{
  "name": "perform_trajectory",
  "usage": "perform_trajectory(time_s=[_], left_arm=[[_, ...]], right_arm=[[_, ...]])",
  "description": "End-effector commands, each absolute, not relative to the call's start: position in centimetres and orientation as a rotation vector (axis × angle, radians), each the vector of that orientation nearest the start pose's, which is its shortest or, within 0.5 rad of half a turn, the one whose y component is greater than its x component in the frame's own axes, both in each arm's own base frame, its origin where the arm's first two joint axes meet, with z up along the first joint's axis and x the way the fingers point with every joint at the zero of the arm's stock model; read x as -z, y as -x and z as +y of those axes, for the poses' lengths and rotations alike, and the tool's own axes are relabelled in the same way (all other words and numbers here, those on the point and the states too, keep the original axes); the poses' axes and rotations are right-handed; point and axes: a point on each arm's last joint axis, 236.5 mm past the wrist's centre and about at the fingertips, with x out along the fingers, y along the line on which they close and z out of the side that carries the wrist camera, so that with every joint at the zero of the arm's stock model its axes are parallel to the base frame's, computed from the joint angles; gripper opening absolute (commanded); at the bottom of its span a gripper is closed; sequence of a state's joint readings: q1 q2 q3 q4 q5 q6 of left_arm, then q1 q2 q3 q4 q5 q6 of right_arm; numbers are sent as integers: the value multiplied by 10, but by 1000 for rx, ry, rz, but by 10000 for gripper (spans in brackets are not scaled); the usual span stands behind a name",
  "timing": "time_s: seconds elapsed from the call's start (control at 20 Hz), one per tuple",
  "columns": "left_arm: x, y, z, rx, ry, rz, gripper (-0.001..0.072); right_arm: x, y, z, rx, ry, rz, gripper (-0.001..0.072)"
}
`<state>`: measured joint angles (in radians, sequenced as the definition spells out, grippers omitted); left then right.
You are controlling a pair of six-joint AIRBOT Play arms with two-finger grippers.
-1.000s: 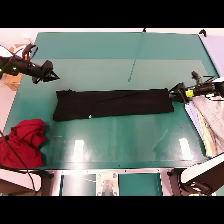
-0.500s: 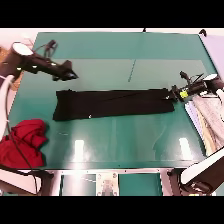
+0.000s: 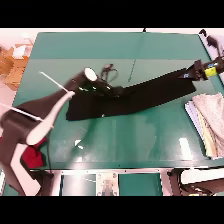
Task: Fold the shirts.
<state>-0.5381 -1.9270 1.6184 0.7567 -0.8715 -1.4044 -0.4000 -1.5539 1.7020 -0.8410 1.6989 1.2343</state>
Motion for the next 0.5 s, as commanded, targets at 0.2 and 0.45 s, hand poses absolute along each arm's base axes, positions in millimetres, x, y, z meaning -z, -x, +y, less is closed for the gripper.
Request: perform_trajectory(time_s=[0.2,0.45], left_arm=[[74,-407,-512,888,505,1234,32],[52,-379,-495,1012,450,1392,32]], right_arm=[[-186,-372,48,-621,-411,1173,17],[-188,-369,61,-639,-435,1192,16]])
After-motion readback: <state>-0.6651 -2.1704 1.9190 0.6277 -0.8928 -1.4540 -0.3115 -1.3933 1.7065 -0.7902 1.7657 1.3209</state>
